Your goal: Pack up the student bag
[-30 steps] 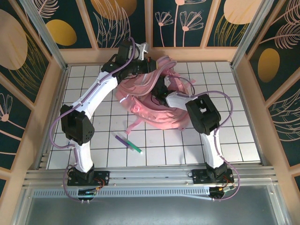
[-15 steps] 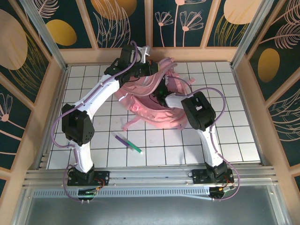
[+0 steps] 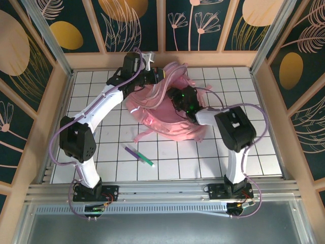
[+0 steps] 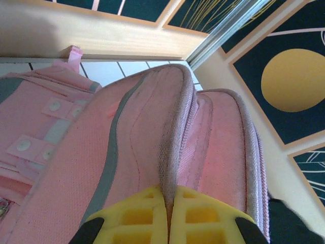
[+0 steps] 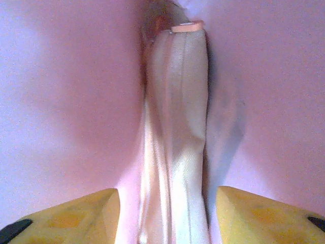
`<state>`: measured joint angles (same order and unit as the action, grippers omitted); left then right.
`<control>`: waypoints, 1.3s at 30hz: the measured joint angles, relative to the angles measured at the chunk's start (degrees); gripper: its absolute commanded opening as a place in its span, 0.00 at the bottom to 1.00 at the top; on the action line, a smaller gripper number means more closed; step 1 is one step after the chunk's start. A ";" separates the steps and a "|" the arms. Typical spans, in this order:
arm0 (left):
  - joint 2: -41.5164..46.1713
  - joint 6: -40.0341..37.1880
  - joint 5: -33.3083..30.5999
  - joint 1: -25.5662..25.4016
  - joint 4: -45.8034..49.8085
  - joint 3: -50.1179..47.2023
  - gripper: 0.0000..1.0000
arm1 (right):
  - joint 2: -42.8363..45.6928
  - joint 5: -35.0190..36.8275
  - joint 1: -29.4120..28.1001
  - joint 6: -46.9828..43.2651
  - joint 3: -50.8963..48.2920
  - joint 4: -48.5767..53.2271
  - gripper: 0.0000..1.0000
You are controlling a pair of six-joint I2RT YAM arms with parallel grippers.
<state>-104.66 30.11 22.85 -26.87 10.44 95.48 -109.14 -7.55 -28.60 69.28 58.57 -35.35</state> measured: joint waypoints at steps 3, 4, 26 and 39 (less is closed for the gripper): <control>0.00 -0.02 -0.07 -0.07 -0.48 -0.26 0.00 | 8.70 -3.13 1.05 -3.17 -6.40 0.50 0.53; 0.00 -0.02 -0.28 -0.07 -0.52 -0.28 0.00 | 11.54 -4.37 1.31 -4.57 -8.52 0.63 0.53; 3.52 -2.49 -6.86 -0.02 -4.07 -6.80 0.00 | 42.97 -8.20 -27.43 -67.23 -23.02 26.77 0.91; 6.38 -3.54 -7.32 0.26 -2.05 -8.70 0.00 | 13.16 -17.84 -36.52 -91.67 -9.73 8.11 0.99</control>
<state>-98.28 26.57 15.53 -26.61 8.38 86.78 -95.98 -25.39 -65.12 -22.39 48.84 -27.24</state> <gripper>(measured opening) 0.048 0.994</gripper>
